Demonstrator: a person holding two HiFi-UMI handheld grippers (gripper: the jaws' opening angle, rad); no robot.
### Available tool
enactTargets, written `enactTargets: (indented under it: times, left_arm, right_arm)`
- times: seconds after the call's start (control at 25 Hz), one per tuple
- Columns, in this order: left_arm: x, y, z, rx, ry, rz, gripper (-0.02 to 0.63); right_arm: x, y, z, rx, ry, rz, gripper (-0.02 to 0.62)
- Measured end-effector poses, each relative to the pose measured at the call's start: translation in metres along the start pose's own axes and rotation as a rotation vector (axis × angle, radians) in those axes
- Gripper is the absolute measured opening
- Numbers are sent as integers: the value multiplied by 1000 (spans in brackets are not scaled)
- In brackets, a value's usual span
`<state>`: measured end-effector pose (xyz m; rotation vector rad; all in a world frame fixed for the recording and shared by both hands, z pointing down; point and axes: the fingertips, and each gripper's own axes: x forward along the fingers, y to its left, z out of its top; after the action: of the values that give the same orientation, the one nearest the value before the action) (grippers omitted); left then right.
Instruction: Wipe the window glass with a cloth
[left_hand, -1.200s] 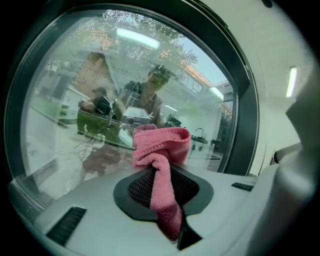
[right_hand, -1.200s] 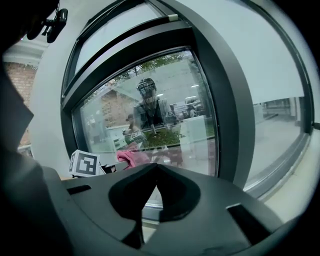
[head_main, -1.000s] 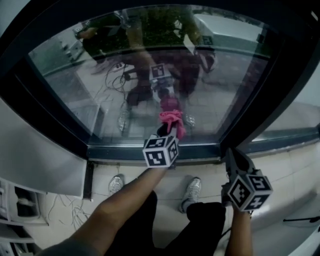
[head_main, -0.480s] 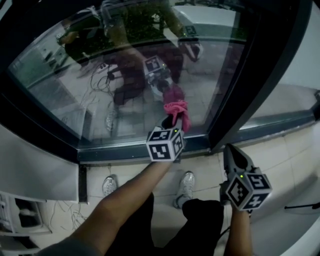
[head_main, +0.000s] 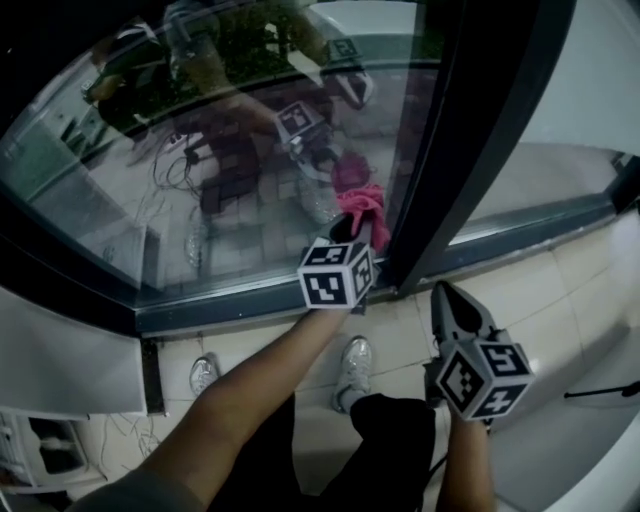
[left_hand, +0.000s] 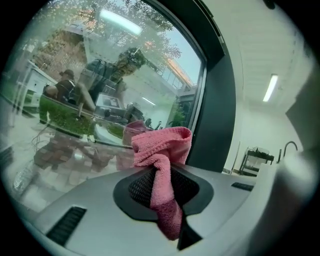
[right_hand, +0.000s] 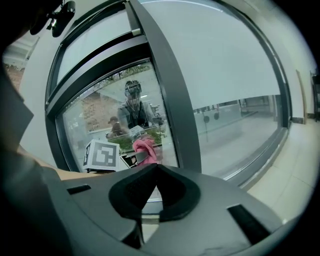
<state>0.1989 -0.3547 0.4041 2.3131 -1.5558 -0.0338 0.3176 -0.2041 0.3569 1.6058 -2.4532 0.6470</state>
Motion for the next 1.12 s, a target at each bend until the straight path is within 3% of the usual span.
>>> enactTargets:
  times: [0.36,0.64,0.92,1.12]
  left_arm:
    - [38,-36,-21,69,40,-60,58]
    - [53,-46,-60,47,53,-71,58]
    - [60,-42,-65,18,71,-86,58]
    - [66,-39,-84,33,108,-83,58]
  right_arm:
    - [-8,-13,-2,49,-10,-11,5]
    - [-5,-23,-15,44,-18,-17,5]
    - [30,-18,-30,111,77,-19,5]
    - [31,-25,-33,125,82,-32,5]
